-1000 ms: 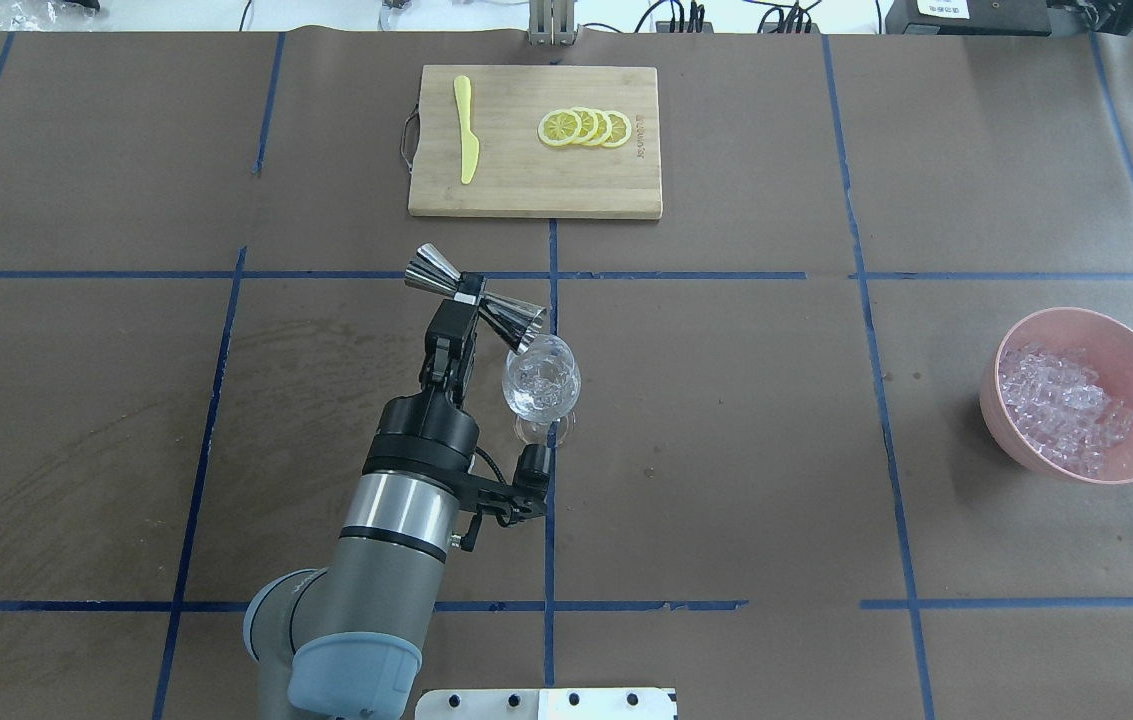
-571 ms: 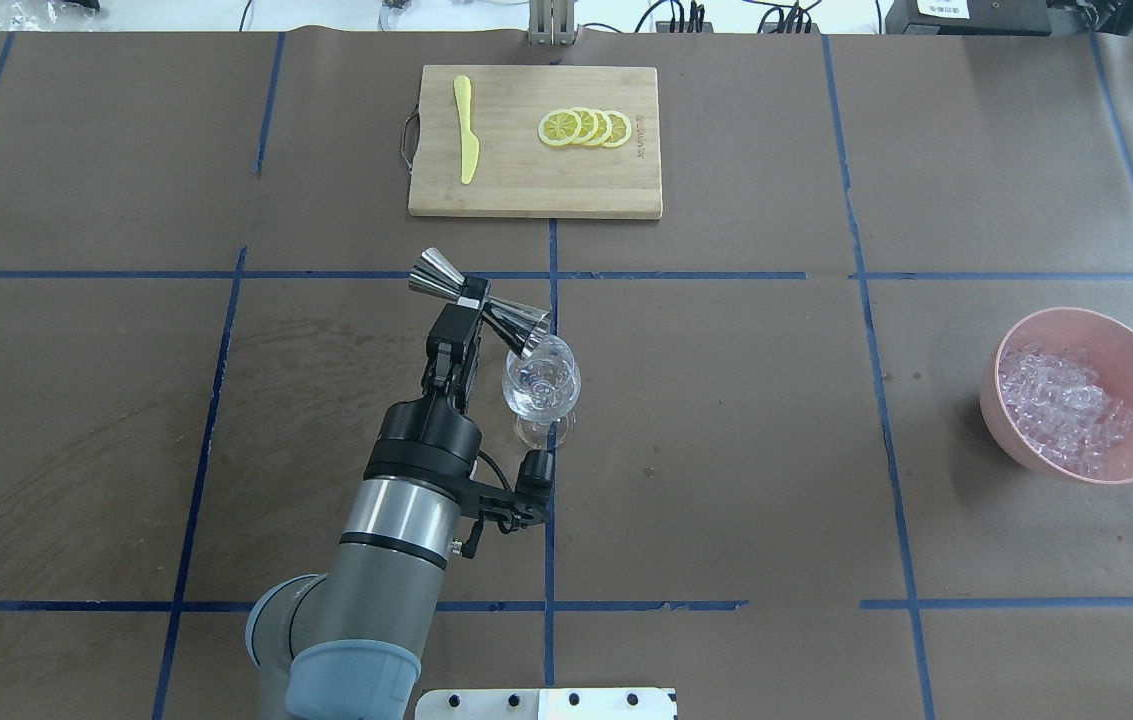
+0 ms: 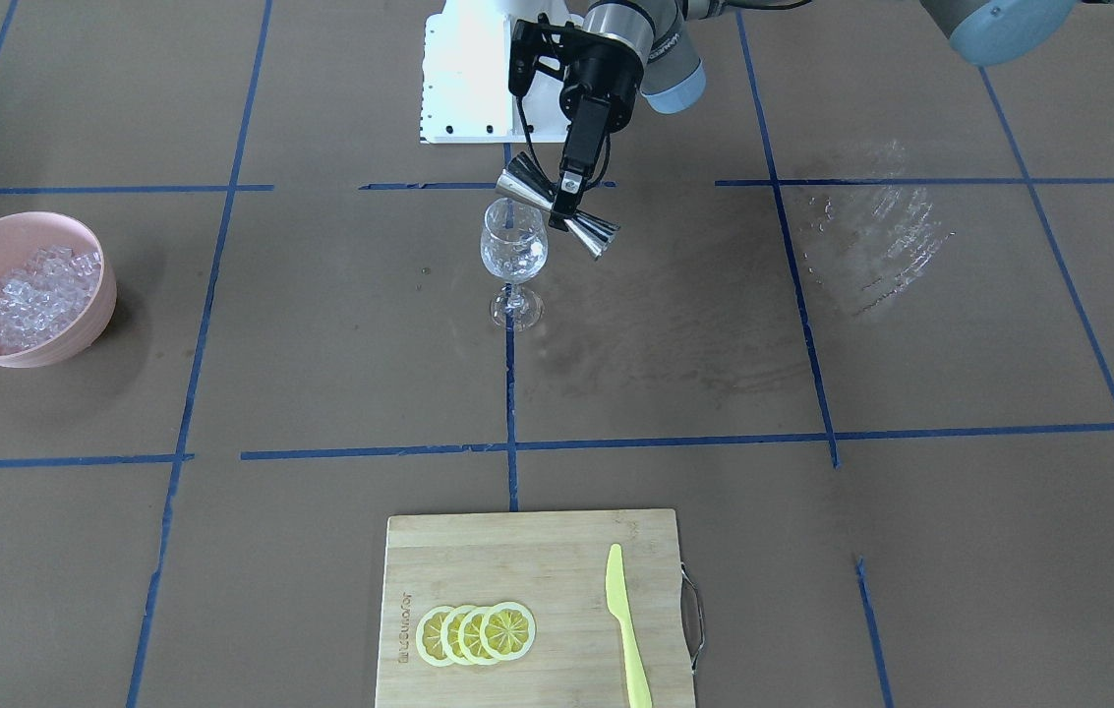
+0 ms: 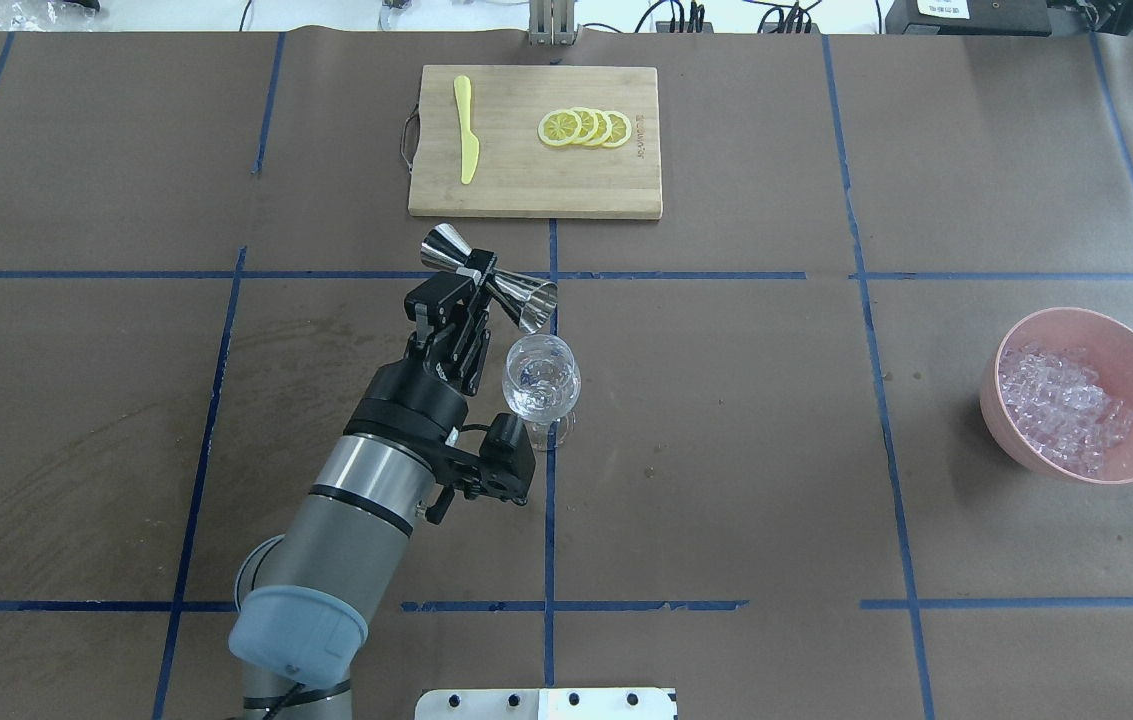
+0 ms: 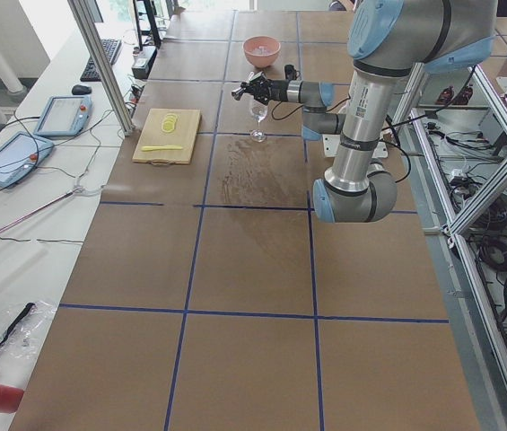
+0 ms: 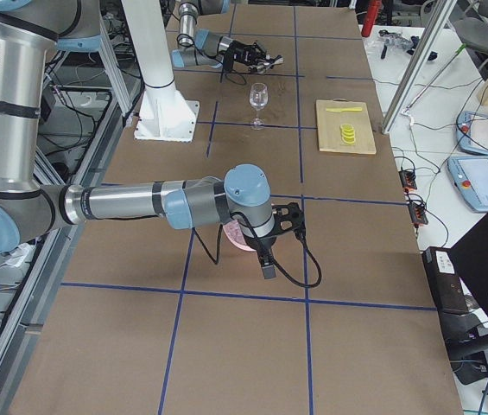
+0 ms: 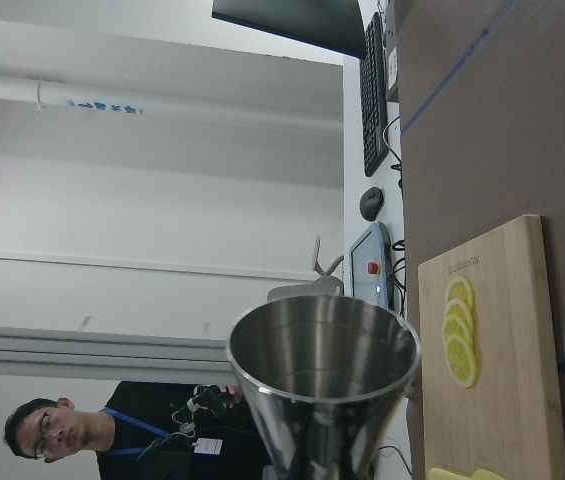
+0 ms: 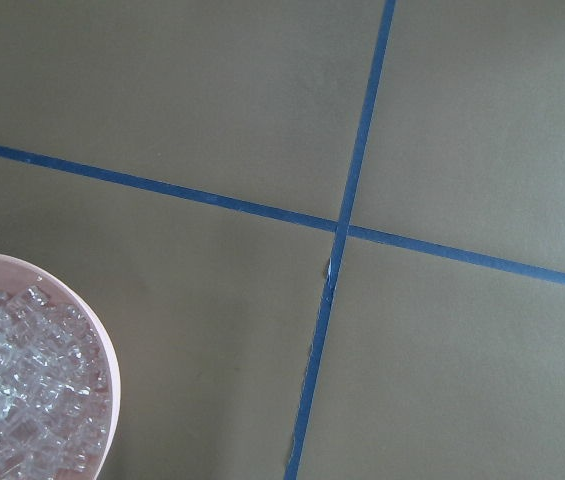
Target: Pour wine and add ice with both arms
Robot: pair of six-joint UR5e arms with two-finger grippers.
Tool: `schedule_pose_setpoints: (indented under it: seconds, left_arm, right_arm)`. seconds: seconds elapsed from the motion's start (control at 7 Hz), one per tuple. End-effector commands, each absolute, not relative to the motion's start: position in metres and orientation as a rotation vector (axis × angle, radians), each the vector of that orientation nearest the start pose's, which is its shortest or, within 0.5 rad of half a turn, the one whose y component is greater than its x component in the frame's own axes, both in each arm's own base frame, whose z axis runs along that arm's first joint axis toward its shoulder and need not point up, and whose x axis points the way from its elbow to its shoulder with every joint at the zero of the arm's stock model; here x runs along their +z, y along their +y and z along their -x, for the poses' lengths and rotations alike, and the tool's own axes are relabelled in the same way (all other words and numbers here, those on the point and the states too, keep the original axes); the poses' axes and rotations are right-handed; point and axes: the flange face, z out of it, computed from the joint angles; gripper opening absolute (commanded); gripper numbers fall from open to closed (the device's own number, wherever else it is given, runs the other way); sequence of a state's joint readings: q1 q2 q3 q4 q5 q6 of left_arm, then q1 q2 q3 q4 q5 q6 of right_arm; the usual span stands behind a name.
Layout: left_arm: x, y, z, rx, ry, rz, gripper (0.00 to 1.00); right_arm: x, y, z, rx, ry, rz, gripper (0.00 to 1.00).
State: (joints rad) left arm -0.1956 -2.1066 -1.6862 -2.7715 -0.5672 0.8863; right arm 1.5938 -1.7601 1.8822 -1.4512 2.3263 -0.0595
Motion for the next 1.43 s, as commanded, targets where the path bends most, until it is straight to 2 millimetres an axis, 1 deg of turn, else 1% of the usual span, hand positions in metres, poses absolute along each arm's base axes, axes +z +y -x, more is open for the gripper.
schedule_pose_setpoints:
  seconds: [0.0, 0.14, 0.29, 0.43, 0.57, 0.71, 0.86, 1.0, 1.14, 1.29]
  left_arm:
    - [0.21, -0.354, -0.475, 0.726, 0.03, -1.801, 0.0]
    - [0.231, -0.369, -0.447, 0.733, 0.129, -1.794, 0.0]
    - [0.255, -0.37, -0.427, 0.712, 0.239, -1.761, 0.0]
    - [0.297, -0.359, -0.406, 0.65, 0.404, -1.704, 0.0]
    - [0.334, -0.354, -0.38, 0.616, 0.468, -1.691, 0.0]
    - [0.365, -0.348, -0.36, 0.587, 0.511, -1.652, 0.0]
    - [0.388, -0.343, -0.347, 0.534, 0.565, -1.599, 0.0]
    - [0.41, -0.335, -0.33, 0.415, 0.686, -1.53, 0.0]
    - [0.437, -0.326, -0.308, 0.322, 0.766, -1.463, 0.0]
    - [0.46, -0.32, -0.29, 0.241, 0.819, -1.419, 0.0]
  right_arm:
    - [0.58, -0.421, -0.075, -0.123, -0.743, -0.257, 1.0]
    - [0.583, -0.421, -0.075, -0.105, -0.745, -0.245, 1.0]
    - [0.583, -0.421, -0.075, -0.099, -0.746, -0.242, 1.0]
    - [0.583, -0.421, -0.075, -0.099, -0.748, -0.242, 1.0]
    - [0.585, -0.421, -0.075, -0.096, -0.747, -0.237, 1.0]
    - [0.588, -0.419, -0.075, -0.094, -0.747, -0.232, 1.0]
    - [0.591, -0.419, -0.075, -0.091, -0.747, -0.226, 1.0]
    - [0.593, -0.419, -0.075, -0.09, -0.747, -0.221, 1.0]
    - [0.598, -0.419, -0.075, -0.086, -0.746, -0.213, 1.0]
    - [0.598, -0.419, -0.075, -0.087, -0.746, -0.213, 1.0]
